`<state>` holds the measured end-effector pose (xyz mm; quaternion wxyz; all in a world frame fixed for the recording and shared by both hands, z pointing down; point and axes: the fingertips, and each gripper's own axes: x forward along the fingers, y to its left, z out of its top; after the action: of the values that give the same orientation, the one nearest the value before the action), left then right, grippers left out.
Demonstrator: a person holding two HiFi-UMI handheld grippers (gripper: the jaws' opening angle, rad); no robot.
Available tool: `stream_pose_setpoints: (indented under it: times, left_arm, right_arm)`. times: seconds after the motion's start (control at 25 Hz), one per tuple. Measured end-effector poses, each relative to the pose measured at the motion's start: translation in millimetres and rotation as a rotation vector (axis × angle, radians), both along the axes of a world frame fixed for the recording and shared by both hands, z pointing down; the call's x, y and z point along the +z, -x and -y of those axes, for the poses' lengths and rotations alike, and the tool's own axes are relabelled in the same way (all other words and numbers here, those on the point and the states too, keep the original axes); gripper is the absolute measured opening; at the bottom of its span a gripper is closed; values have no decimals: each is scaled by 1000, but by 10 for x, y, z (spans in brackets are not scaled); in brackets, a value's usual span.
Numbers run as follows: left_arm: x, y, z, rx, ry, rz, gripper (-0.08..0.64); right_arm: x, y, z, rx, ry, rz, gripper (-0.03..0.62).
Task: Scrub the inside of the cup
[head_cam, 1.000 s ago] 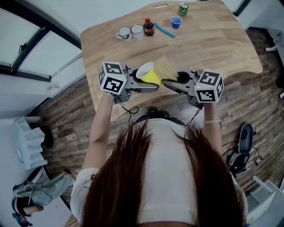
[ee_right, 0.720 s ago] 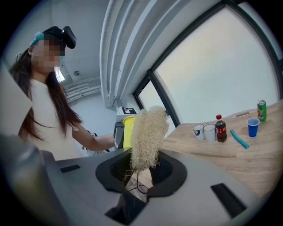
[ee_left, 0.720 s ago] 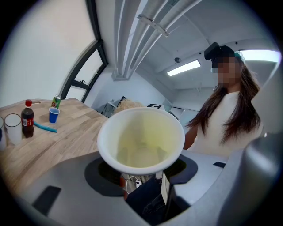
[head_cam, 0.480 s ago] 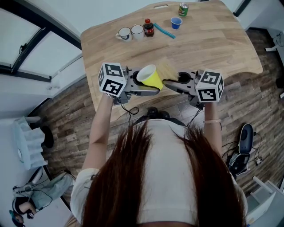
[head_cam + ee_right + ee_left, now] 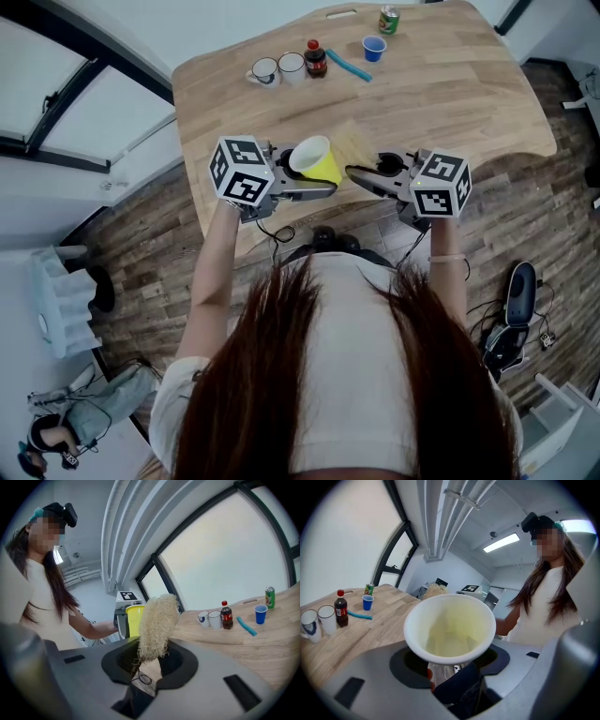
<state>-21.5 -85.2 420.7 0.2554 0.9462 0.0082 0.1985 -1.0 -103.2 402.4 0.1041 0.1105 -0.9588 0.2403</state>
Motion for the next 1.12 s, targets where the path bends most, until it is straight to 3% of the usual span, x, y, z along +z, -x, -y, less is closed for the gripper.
stream_pose_setpoints:
  times: [0.48, 1.12]
  left_arm:
    - [353, 128, 93, -98, -26, 146, 255]
    - [647, 440, 415, -315, -127, 370, 255]
  right_arm:
    - [91, -78, 64, 84, -9, -28, 81]
    - [275, -189, 246, 258, 12, -114, 81]
